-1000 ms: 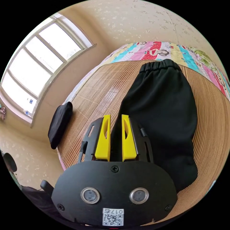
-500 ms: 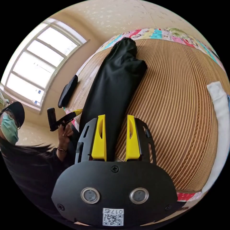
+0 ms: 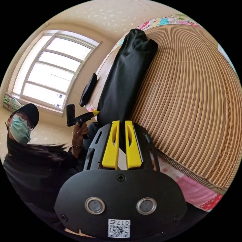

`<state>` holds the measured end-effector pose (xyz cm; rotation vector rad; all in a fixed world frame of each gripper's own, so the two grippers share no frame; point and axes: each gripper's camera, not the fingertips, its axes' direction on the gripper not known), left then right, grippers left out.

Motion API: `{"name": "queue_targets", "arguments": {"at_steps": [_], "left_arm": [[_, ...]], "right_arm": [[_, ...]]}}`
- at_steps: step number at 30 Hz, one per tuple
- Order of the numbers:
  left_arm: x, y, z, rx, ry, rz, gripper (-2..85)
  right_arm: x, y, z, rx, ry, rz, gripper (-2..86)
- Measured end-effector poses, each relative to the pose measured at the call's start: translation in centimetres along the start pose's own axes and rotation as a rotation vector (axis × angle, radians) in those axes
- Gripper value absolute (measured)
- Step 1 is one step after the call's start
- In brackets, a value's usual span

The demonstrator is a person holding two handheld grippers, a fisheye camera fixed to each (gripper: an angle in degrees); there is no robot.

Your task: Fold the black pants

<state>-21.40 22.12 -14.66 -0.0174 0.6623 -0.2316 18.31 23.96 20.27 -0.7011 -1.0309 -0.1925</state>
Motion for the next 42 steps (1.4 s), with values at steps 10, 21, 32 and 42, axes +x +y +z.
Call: {"name": "queue_targets", "arguments": {"at_steps": [10,21,32,42], "left_arm": [[-0.7,6.1,0.3,0.009,0.117,-0.047,11.7],[0.9,10.8,1.7,0.040,0.168,0.010,4.1],[24.8,11.3,-16.9,0.412,0.543,0.519,4.1],[40.1,-0.7,-21.7,0.427,0.583,0.573,3.9]], "right_arm": [[-1.9,2.8,-3.1,0.029,-0.195,0.040,8.0],[-8.6,4.2,-7.8,0.078,-0.365,-0.074,3.1],[-31.8,6.6,-32.6,0.482,-0.714,-0.697,1.9],[-44.1,-1.4,-47.9,0.666,-0.398,-0.641,2.0]]}}
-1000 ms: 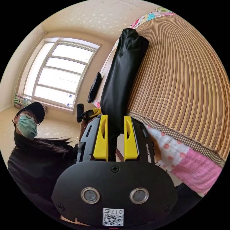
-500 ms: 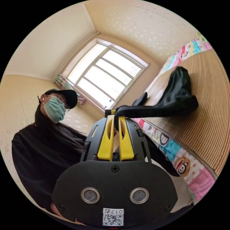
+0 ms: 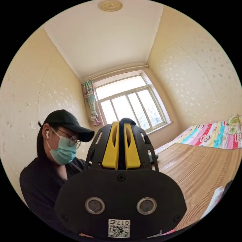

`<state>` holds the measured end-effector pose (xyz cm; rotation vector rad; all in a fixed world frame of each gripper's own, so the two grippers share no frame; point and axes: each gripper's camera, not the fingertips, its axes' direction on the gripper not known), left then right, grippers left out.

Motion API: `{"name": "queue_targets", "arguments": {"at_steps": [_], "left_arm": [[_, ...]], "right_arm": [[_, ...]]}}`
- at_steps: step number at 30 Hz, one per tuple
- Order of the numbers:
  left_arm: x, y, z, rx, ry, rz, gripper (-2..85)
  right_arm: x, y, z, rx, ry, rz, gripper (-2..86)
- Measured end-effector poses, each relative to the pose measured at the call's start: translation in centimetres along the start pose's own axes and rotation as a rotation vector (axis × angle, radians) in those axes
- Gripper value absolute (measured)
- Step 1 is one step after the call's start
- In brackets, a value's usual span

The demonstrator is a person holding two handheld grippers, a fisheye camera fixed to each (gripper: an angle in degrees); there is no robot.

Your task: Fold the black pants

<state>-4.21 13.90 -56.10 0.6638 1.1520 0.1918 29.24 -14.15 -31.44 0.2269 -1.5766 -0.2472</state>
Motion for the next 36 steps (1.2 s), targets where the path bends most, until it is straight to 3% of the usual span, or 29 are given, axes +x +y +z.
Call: {"name": "queue_targets", "arguments": {"at_steps": [6,11,15,20,22,24,27,33,36], "left_arm": [[-17.1,-3.8,5.9,-0.095,-0.046,-0.349,3.9],[-22.4,-5.6,8.1,-0.196,-0.204,-0.213,4.0],[-26.4,4.0,9.6,-0.389,-0.331,-0.111,4.6],[-36.1,26.2,9.5,-0.682,-0.464,-0.423,6.3],[-39.6,34.8,6.3,-0.609,-0.329,-0.685,6.8],[-41.1,38.3,2.9,-0.437,-0.228,-0.814,8.2],[-44.1,38.1,-1.3,-0.280,-0.262,-0.867,11.3],[-54.5,26.8,0.7,-0.339,-0.430,-0.716,17.9],[-61.0,26.9,5.0,-0.452,-0.440,-0.750,17.1]], "right_arm": [[12.5,-5.0,4.6,-0.109,0.305,0.158,2.1],[14.5,-3.8,8.4,-0.123,0.446,0.045,2.3],[17.9,8.1,9.5,-0.250,0.555,0.103,2.7],[23.5,29.3,8.2,-0.530,0.752,0.515,3.3],[23.4,34.2,6.2,-0.520,0.726,0.677,4.2],[22.3,36.0,2.9,-0.357,0.640,0.790,6.8],[23.9,32.2,0.8,-0.220,0.567,0.794,11.9],[34.3,21.8,6.4,-0.284,0.502,0.749,22.4],[39.4,22.4,11.9,-0.378,0.429,0.814,21.7]]}}
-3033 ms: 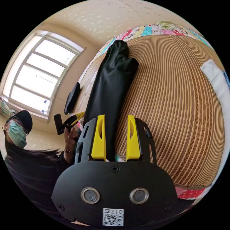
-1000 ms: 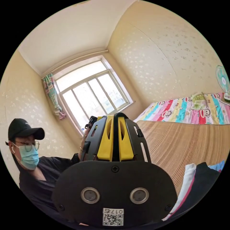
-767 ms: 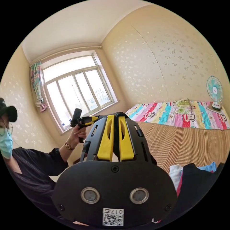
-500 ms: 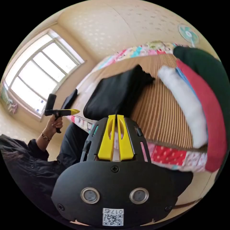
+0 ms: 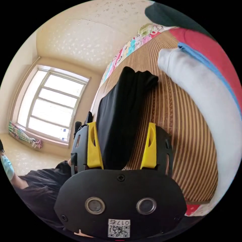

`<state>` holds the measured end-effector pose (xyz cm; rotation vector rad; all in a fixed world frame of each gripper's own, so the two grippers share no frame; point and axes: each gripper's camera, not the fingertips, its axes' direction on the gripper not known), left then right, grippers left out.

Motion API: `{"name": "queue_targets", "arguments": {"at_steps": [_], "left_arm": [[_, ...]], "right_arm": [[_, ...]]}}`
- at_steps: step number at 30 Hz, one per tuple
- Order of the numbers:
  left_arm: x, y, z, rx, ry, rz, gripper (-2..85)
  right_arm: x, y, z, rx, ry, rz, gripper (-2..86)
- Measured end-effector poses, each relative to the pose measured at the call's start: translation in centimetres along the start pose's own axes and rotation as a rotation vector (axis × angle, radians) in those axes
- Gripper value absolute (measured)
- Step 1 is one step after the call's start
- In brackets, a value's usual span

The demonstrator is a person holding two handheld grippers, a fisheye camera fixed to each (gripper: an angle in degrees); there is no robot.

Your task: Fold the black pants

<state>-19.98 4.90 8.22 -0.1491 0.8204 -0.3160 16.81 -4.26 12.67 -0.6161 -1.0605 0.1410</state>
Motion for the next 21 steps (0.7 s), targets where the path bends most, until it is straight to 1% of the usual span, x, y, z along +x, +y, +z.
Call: {"name": "queue_targets", "arguments": {"at_steps": [1,2,3,4,5,7,9,10,12,13,15,17,19,20,21], "left_arm": [[-1.1,-0.8,2.2,-0.045,0.045,0.003,14.1],[-1.8,-0.8,3.2,-0.066,0.089,-0.008,13.7],[-3.6,-0.3,4.1,-0.059,0.171,-0.067,12.8],[-5.3,1.0,3.6,-0.007,0.214,-0.109,12.3],[-5.9,1.6,3.3,-0.002,0.230,-0.119,12.1],[-7.9,5.1,2.1,-0.063,0.265,-0.115,11.4],[-9.4,8.8,1.2,-0.115,0.308,-0.109,11.2],[-10.5,11.8,0.6,-0.133,0.369,-0.131,11.0],[-11.7,16.3,0.1,-0.140,0.476,-0.174,10.9],[-12.0,19.0,-0.3,-0.131,0.527,-0.194,10.8],[-11.7,21.9,-1.2,-0.109,0.557,-0.201,10.6],[-10.3,22.9,-2.0,-0.085,0.561,-0.170,10.4],[-6.5,21.2,-2.4,-0.074,0.525,-0.049,10.2],[-5.3,20.4,-2.2,-0.078,0.512,-0.010,10.2],[-2.5,18.6,-1.5,-0.092,0.491,0.072,10.2]], "right_arm": [[0.0,-0.2,1.0,-0.019,-0.035,0.009,21.1],[-0.2,-0.3,3.2,-0.087,-0.118,0.038,20.2],[-1.1,0.6,3.3,-0.060,-0.110,0.061,19.1],[-1.6,1.1,3.5,-0.071,-0.093,0.063,18.4],[-3.0,2.3,3.8,-0.112,-0.074,0.033,17.3],[-4.4,4.7,3.9,-0.186,-0.132,0.017,15.8],[-6.1,9.6,3.2,-0.204,-0.302,0.010,14.3],[-6.5,10.9,3.1,-0.205,-0.344,0.008,14.1],[-8.8,16.1,2.9,-0.178,-0.507,0.005,13.6],[-9.4,17.1,2.8,-0.165,-0.542,0.001,13.5],[-12.2,19.5,1.6,-0.090,-0.650,-0.028,13.1],[-14.6,19.5,0.1,-0.044,-0.701,-0.076,12.8],[-17.0,18.3,-2.2,-0.010,-0.727,-0.133,12.4],[-18.8,17.2,-4.5,0.016,-0.722,-0.188,12.2],[-20.7,16.3,-7.5,0.051,-0.709,-0.256,12.1]]}}
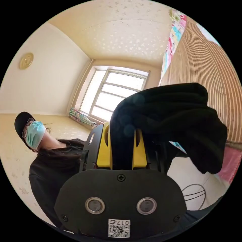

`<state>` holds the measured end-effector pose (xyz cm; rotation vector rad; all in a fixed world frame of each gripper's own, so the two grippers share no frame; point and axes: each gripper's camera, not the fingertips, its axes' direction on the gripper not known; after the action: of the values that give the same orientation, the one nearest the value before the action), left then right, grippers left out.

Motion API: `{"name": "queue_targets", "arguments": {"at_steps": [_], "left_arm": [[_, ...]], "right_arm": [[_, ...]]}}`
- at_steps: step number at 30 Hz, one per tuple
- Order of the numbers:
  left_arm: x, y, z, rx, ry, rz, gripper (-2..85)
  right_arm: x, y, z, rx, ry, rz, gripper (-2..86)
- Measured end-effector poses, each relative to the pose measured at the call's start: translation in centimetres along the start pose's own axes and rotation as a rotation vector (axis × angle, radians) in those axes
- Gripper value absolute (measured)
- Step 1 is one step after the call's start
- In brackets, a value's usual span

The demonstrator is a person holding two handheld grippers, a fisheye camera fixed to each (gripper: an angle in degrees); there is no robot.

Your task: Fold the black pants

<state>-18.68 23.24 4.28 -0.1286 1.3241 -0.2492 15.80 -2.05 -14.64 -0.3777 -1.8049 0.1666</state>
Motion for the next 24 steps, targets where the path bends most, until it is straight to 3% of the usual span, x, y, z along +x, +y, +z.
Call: {"name": "queue_targets", "arguments": {"at_steps": [4,6,11,13,16,18,19,20,21,24], "left_arm": [[7.5,-7.7,10.4,-0.111,0.012,0.320,10.3],[10.0,-11.2,16.4,-0.162,0.062,0.423,10.7],[14.6,-17.5,35.3,-0.328,0.031,0.622,15.5],[14.2,-18.7,46.3,-0.442,-0.137,0.700,17.9],[6.7,-16.9,56.8,-0.692,-0.287,0.611,18.9],[1.0,-13.3,58.1,-0.781,-0.171,0.590,12.3],[-3.3,-10.9,57.8,-0.798,-0.133,0.541,12.4],[-5.5,-9.8,57.3,-0.799,-0.137,0.506,12.5],[-9.9,-7.8,56.0,-0.803,-0.150,0.442,14.0],[-18.7,-3.9,50.2,-0.785,-0.195,0.402,14.2]], "right_arm": [[-12.3,-4.5,-4.9,0.058,0.116,-0.266,12.2],[-21.1,-6.6,-8.5,0.108,0.273,-0.415,12.6],[-32.0,-10.0,-15.8,0.156,0.561,-0.452,13.0],[-33.3,-10.8,-18.3,0.130,0.711,-0.416,13.1],[-29.3,-10.0,-23.7,0.187,0.940,-0.055,13.4],[-23.6,-6.3,-25.4,0.234,1.255,0.381,12.9],[-22.3,-5.3,-24.9,0.215,1.339,0.454,12.7],[-20.4,-3.4,-22.5,0.174,1.460,0.488,12.3],[-21.4,-1.4,-20.0,0.268,1.469,0.368,12.1],[-22.8,2.9,-14.6,0.388,1.416,0.299,11.9]]}}
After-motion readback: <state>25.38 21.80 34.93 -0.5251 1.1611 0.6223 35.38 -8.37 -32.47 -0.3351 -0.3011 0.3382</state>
